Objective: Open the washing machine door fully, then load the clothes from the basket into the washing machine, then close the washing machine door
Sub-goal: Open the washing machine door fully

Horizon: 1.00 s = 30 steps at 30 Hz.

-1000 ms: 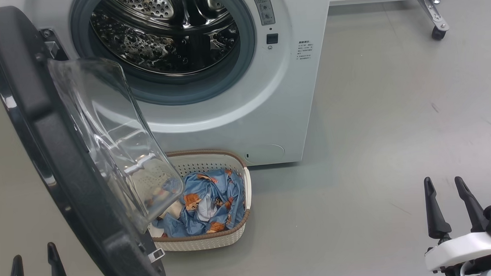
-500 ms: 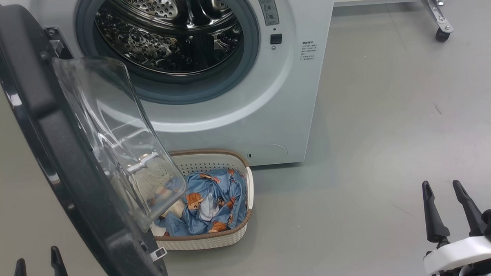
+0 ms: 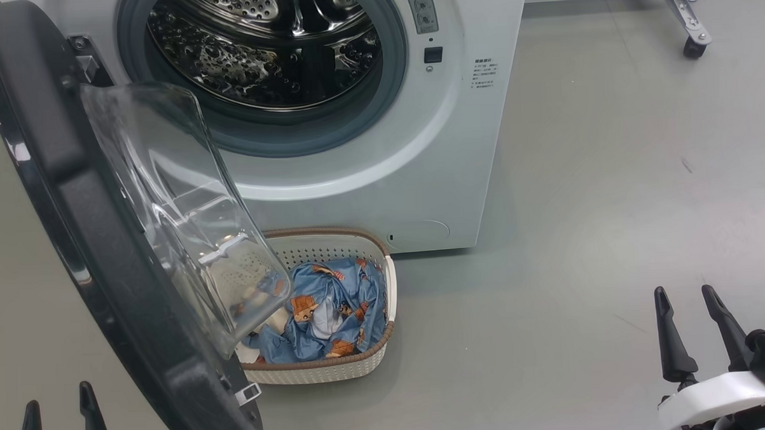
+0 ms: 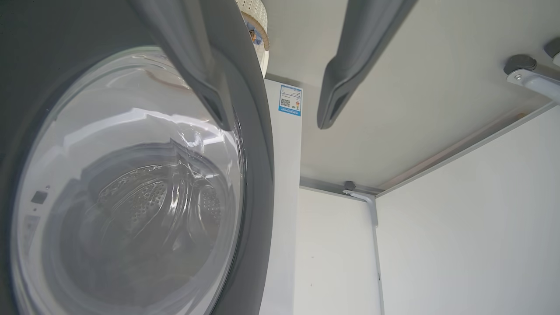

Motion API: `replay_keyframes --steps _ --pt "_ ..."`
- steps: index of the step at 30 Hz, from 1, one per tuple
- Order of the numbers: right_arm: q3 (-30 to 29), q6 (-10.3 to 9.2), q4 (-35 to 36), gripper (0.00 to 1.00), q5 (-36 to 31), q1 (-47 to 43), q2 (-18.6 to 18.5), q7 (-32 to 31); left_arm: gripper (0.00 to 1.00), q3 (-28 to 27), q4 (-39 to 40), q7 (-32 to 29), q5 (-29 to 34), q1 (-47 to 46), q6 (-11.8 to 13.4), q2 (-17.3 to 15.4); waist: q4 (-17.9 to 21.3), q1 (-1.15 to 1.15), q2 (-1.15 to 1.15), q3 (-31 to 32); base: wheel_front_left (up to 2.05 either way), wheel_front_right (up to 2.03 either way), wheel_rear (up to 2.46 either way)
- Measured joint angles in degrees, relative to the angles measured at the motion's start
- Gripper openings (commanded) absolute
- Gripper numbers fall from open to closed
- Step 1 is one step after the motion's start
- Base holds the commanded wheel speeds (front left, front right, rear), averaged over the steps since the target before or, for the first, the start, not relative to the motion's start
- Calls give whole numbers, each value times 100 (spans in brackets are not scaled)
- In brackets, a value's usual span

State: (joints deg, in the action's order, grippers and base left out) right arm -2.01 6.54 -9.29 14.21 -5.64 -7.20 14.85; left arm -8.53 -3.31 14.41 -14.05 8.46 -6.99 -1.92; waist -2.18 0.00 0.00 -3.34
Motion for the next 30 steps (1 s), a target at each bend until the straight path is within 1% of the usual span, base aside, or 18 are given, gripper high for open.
replay_keyframes --steps 5,6,7,19,22,26,30 --pt "-29 3 -20 100 -23 2 35 0 100 3 0 0 1 -1 0 0 -21 0 0 -21 0 0 0" --pt "-34 4 -22 100 -32 3 44 0 66 9 -15 0 -1 -2 0 -1 -26 0 0 -24 0 0 0" --pt "-38 4 -23 100 -45 4 51 0 0 32 -55 0 -8 -1 0 -3 -30 0 0 -26 0 0 0" --pt "-115 22 -47 100 -86 8 135 0 0 90 -205 -1 -62 -1 0 -1 -97 0 0 -19 0 0 0" --pt "-136 54 -49 100 -101 9 158 0 0 86 -211 -1 -83 -2 0 -2 -121 0 0 -21 0 0 0" --pt "-188 54 -49 100 -107 9 162 0 0 -115 -149 -1 -153 -19 0 0 -161 0 0 -23 0 0 0" --pt "-268 54 -48 100 -108 9 165 0 0 -283 137 -1 -196 -195 3 0 -240 0 0 -35 0 0 0"
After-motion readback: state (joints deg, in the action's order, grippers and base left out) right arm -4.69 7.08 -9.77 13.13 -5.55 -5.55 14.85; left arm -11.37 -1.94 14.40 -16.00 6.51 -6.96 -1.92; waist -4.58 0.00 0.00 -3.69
